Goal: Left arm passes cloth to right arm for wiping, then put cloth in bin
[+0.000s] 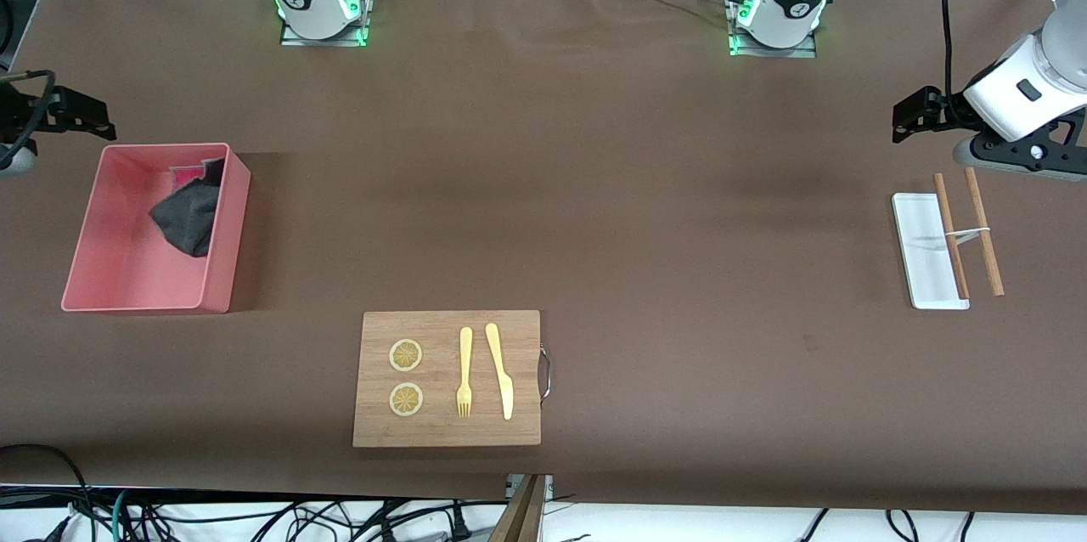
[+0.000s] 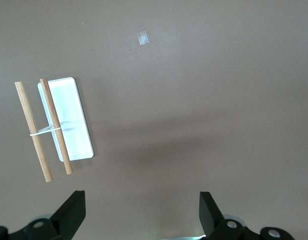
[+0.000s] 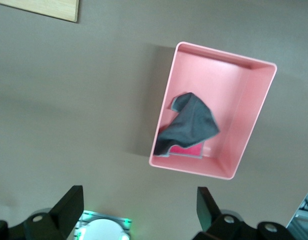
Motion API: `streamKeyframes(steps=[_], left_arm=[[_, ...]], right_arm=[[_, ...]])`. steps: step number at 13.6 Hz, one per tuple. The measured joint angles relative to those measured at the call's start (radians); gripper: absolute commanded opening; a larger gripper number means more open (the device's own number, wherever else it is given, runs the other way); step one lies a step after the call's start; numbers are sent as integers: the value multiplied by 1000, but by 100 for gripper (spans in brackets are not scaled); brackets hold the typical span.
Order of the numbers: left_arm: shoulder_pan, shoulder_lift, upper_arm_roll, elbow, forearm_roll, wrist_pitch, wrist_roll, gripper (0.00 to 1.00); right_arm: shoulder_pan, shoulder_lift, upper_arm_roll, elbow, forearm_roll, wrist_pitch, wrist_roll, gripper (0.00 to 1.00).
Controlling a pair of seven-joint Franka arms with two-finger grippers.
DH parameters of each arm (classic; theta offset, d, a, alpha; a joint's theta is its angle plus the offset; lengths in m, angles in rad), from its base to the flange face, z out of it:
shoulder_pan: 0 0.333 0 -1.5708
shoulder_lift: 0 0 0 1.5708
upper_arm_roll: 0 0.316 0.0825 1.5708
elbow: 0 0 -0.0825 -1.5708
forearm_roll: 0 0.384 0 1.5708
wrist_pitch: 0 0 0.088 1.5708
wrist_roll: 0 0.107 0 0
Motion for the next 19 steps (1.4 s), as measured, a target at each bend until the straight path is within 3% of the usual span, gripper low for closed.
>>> streamKeyframes(steps=[6, 11, 19], left_arm=[[0, 0, 0, 1, 0, 0, 0, 100], [0, 0, 0, 1, 0, 0, 0, 100], [0, 0, -1, 1, 0, 0, 0, 100]], right_arm=[[-28, -49, 53, -1, -1, -6, 79, 100], [-75, -99, 132, -34, -4, -12, 137, 100], [-92, -91, 132, -48, -3, -28, 232, 100]])
